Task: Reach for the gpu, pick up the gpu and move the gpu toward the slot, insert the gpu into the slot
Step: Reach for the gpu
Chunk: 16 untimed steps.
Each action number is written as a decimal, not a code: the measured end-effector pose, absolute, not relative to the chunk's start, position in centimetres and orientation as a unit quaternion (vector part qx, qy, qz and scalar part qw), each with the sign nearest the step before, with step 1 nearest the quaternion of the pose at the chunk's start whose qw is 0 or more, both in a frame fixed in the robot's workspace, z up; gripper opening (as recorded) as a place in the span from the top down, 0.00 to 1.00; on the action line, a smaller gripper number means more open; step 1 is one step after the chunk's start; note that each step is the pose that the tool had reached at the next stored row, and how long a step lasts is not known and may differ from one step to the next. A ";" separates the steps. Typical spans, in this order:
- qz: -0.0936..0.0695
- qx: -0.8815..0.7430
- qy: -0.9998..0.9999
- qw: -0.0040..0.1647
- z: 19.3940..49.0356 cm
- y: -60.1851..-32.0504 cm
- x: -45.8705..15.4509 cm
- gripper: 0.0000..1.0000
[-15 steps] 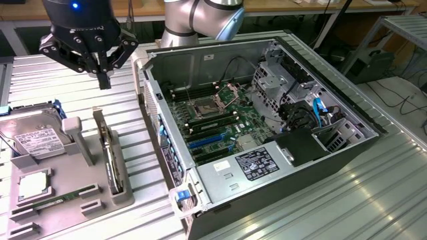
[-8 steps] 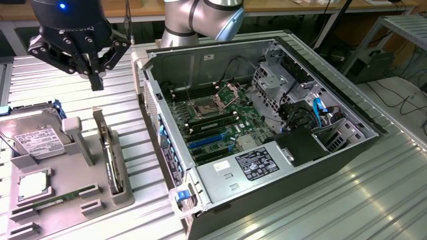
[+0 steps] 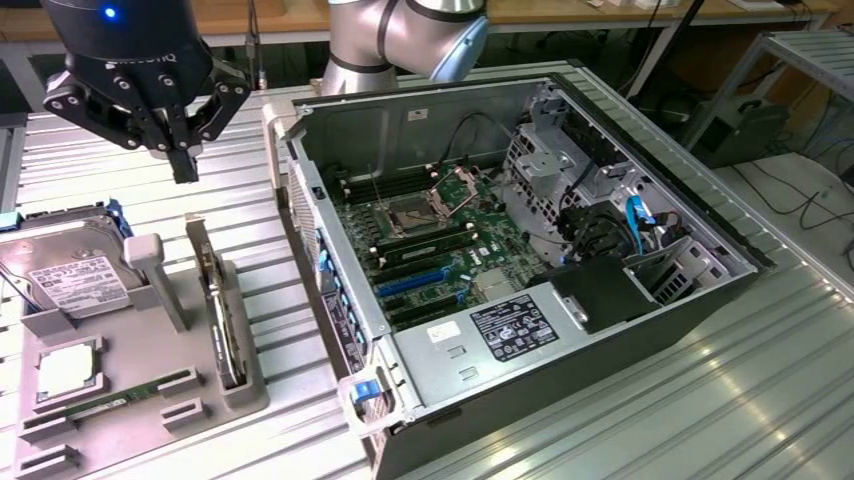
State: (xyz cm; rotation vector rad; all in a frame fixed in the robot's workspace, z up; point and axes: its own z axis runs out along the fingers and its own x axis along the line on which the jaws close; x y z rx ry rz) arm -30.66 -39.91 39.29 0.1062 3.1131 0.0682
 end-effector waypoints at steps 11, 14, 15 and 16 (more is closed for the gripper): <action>0.022 0.034 0.999 0.013 39.3 -40.8 -30.8 0.89; 0.022 0.032 0.999 0.013 39.3 -41.5 -30.9 0.89; 0.022 0.031 0.999 0.013 39.2 -41.7 -31.0 0.89; 0.022 0.031 0.999 0.013 39.2 -41.7 -31.0 0.89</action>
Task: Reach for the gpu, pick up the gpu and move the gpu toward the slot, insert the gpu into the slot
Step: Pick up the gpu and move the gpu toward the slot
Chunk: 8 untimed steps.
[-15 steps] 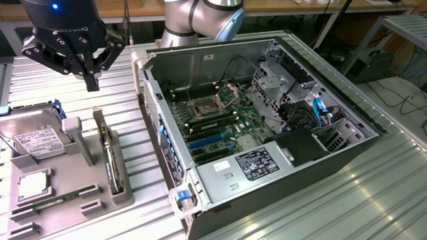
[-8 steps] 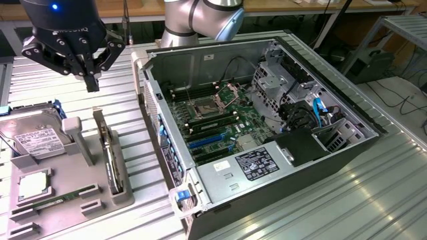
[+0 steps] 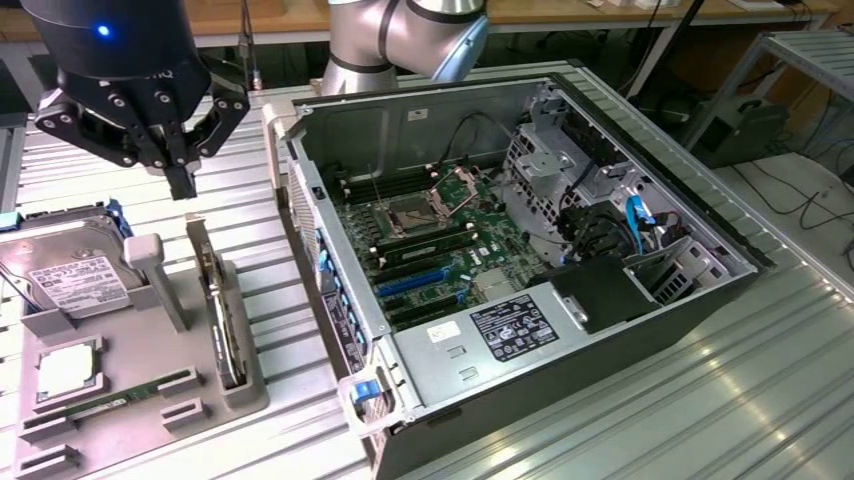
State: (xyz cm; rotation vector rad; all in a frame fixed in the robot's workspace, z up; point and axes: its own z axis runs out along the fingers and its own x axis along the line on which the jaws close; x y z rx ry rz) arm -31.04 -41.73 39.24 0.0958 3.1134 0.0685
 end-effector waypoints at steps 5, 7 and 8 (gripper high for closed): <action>0.022 0.031 0.999 0.013 39.2 -41.7 -31.0 0.89; 0.022 0.031 0.999 0.013 39.2 -41.7 -31.0 0.83; 0.022 0.031 0.999 0.013 39.2 -41.7 -31.0 0.76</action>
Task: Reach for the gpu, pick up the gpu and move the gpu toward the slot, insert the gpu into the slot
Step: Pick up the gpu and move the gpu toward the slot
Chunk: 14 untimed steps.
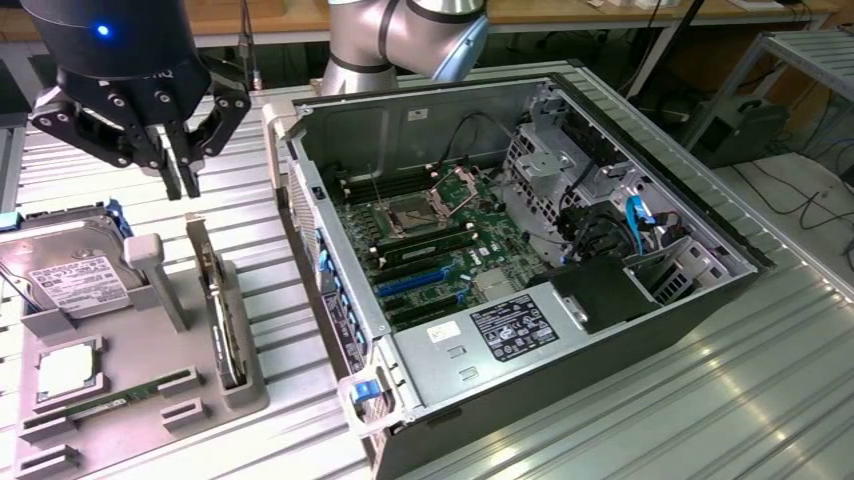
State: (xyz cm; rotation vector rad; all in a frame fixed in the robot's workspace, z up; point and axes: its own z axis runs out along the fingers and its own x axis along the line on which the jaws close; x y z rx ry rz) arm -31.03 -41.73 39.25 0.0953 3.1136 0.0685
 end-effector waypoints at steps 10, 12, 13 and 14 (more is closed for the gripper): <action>0.022 0.025 0.999 0.013 39.2 -41.7 -31.0 0.34; 0.022 0.016 1.000 0.012 39.2 -41.7 -31.0 0.34; 0.022 0.014 1.000 0.012 39.1 -41.9 -31.0 0.34; 0.022 0.013 1.000 0.012 39.1 -42.0 -31.0 0.34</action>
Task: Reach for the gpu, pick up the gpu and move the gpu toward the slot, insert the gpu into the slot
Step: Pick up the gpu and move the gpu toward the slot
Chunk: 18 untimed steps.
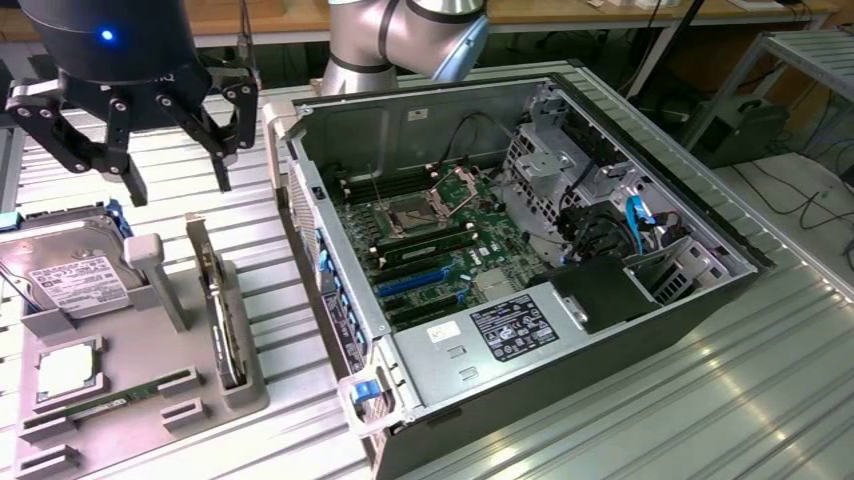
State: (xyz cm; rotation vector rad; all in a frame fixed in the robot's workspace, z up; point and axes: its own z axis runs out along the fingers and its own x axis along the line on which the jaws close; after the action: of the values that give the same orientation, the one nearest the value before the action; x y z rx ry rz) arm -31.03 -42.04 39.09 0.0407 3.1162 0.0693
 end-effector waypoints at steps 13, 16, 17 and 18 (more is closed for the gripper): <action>0.022 -0.012 1.000 0.008 37.2 -44.1 -31.0 0.34; 0.023 -0.040 0.999 0.008 36.8 -44.1 -31.0 0.34; 0.023 -0.047 0.999 0.007 36.6 -44.1 -31.0 0.34; 0.023 -0.051 0.998 0.007 36.5 -44.1 -31.0 0.34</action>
State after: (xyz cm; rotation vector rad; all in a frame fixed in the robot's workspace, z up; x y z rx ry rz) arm -31.02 -44.15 36.49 -0.1591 3.1236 0.0713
